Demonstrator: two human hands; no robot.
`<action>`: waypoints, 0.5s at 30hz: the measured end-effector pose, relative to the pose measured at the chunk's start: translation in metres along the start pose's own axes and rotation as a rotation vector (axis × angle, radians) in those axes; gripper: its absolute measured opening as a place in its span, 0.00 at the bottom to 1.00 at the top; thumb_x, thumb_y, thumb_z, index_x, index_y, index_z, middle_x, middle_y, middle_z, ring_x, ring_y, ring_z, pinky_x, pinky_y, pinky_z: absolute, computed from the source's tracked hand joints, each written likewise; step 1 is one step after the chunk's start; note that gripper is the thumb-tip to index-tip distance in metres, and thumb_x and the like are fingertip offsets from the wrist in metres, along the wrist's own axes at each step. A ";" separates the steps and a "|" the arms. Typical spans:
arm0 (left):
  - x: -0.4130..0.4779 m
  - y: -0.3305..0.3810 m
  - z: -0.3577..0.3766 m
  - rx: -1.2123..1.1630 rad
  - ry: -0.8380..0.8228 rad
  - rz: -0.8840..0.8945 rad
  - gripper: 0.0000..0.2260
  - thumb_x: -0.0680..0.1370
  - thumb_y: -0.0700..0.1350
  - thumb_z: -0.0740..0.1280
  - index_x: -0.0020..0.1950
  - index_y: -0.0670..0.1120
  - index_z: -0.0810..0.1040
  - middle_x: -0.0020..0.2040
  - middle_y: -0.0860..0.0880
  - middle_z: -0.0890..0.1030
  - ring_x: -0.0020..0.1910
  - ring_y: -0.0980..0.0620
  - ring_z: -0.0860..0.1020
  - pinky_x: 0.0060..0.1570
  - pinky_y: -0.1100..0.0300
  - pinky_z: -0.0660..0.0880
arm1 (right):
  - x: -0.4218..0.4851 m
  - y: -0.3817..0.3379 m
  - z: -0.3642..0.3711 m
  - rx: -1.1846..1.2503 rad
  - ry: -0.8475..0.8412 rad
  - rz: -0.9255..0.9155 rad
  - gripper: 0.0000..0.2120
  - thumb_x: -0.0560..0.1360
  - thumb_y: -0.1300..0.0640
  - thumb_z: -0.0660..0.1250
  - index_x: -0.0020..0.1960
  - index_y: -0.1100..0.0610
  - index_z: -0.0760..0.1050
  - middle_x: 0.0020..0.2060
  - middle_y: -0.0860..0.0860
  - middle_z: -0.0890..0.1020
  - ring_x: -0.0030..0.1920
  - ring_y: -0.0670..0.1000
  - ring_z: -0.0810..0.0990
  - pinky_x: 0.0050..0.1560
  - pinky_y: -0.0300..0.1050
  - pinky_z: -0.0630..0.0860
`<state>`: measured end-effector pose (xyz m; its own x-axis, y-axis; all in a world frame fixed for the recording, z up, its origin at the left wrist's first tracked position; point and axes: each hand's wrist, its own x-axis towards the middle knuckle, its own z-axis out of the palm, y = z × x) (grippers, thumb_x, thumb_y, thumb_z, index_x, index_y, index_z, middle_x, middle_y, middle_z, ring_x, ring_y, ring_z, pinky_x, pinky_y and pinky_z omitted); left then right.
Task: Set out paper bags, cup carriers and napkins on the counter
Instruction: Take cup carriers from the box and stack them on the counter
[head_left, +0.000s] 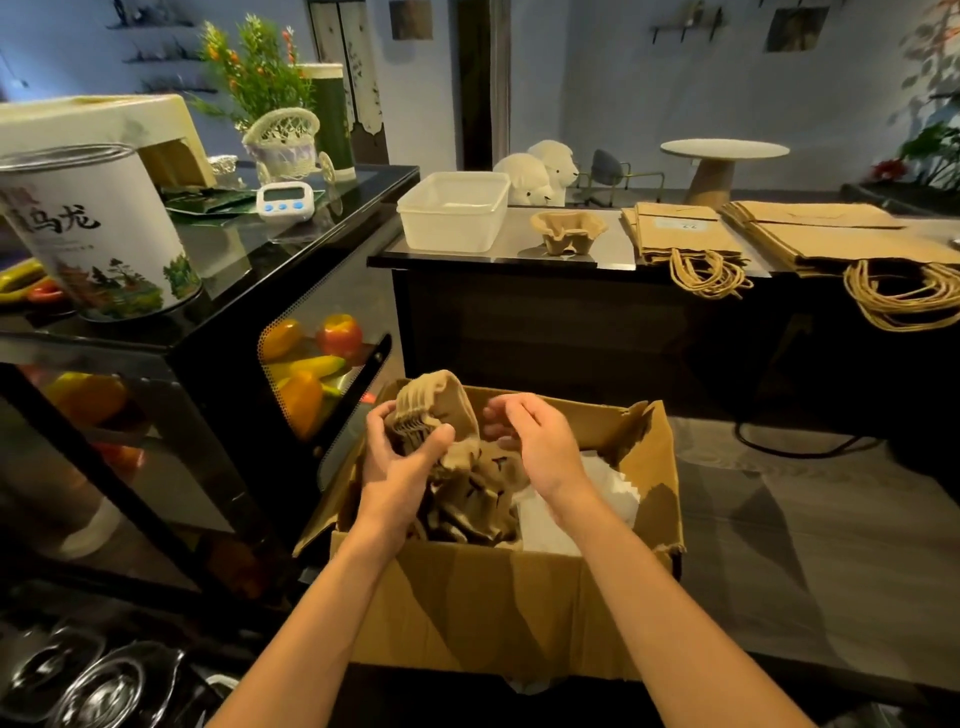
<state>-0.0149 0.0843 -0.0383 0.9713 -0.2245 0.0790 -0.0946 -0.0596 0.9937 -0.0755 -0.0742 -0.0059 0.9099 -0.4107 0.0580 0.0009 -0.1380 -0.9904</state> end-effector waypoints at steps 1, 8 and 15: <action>0.001 0.001 -0.006 -0.019 0.027 -0.015 0.32 0.74 0.58 0.76 0.70 0.66 0.61 0.63 0.54 0.73 0.62 0.51 0.75 0.56 0.56 0.75 | 0.002 0.006 -0.004 -0.226 -0.001 -0.045 0.10 0.85 0.50 0.60 0.61 0.50 0.78 0.54 0.47 0.83 0.58 0.50 0.81 0.61 0.50 0.79; 0.004 0.000 -0.017 -0.095 0.107 -0.136 0.30 0.78 0.52 0.72 0.76 0.56 0.62 0.57 0.54 0.75 0.61 0.47 0.77 0.64 0.46 0.76 | -0.003 0.037 0.005 -0.983 -0.474 0.003 0.39 0.74 0.36 0.71 0.79 0.43 0.59 0.74 0.49 0.71 0.72 0.54 0.70 0.69 0.51 0.73; 0.007 0.001 -0.015 -0.112 0.073 -0.182 0.28 0.76 0.57 0.73 0.70 0.61 0.62 0.62 0.51 0.77 0.64 0.46 0.77 0.68 0.42 0.74 | 0.000 0.037 -0.025 -0.436 -0.275 0.141 0.20 0.78 0.38 0.67 0.68 0.41 0.70 0.61 0.46 0.78 0.58 0.48 0.78 0.51 0.40 0.78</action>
<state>-0.0053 0.0972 -0.0361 0.9838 -0.1485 -0.1006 0.1042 0.0162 0.9944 -0.0859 -0.1017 -0.0396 0.9639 -0.2087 -0.1652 -0.2487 -0.4841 -0.8390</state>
